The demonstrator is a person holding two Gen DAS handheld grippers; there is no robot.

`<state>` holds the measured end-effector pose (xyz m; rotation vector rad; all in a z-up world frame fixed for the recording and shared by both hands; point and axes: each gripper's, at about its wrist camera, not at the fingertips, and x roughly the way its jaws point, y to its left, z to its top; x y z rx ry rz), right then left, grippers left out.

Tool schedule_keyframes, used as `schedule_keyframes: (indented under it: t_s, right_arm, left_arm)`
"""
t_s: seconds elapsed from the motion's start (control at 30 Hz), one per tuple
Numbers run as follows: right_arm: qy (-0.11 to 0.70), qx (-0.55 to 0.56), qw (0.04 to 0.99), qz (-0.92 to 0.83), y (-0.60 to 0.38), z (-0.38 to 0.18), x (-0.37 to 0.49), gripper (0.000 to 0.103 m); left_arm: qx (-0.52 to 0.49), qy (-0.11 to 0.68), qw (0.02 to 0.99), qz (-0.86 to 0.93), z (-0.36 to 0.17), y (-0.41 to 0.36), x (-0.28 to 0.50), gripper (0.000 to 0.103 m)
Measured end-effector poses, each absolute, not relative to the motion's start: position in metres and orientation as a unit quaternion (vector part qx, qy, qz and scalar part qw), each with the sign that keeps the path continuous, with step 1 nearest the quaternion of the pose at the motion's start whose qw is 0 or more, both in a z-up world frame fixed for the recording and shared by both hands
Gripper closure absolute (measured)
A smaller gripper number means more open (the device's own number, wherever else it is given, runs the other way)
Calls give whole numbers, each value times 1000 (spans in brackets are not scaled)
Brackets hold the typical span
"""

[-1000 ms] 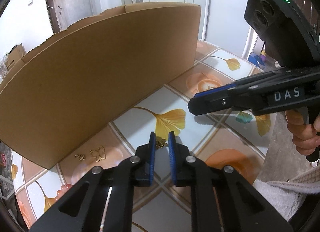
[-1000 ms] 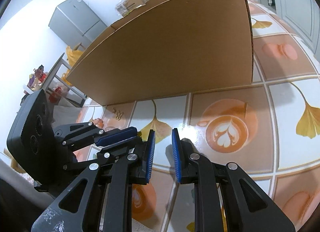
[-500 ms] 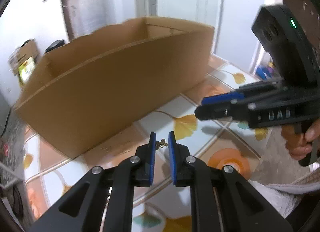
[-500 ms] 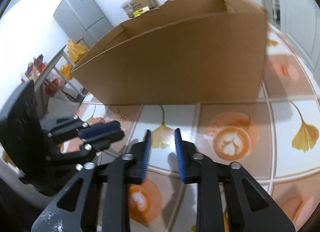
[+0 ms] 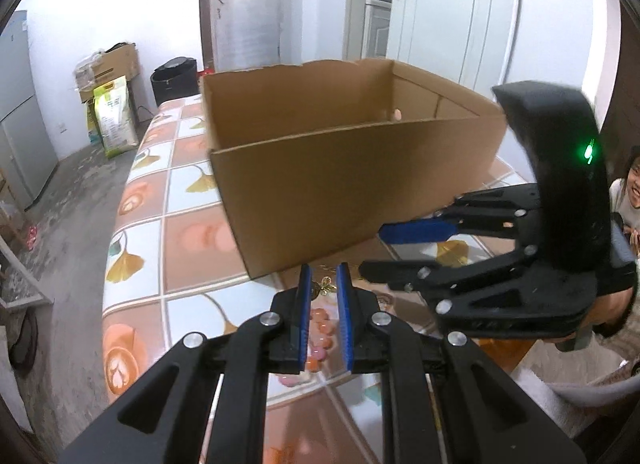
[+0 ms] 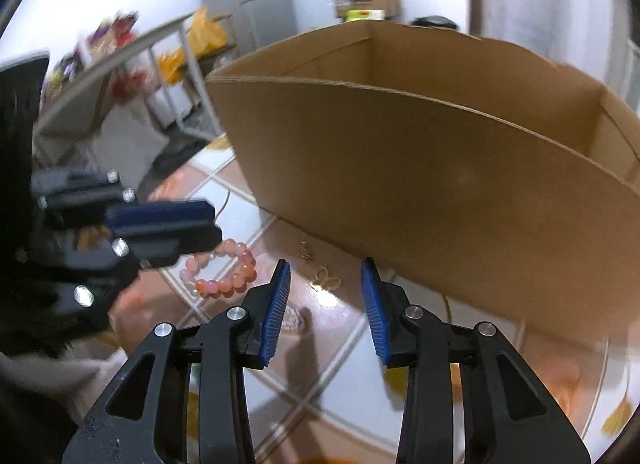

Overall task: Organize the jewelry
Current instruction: 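Lift both held charms and carry both grippers over the box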

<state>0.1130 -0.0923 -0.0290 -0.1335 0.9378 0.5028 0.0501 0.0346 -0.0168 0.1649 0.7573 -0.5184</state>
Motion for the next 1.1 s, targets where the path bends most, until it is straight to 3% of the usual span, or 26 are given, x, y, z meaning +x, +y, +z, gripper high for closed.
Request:
schedule_keyframes:
  t_s: [0.3,0.43,1.1]
  right_arm:
    - [466,-128,834,267,-82,-43,128,75]
    - [470,-132,831,266,-85,-43,127,89]
    - [462,-89,854,221,-117,-17,90,89]
  left_arm:
    - [60,361,898,-245,-19,44,51,91]
    - [53,361,898,-246,-20,48,50,91]
    - [63,337,903,-257,-4,43,39,91]
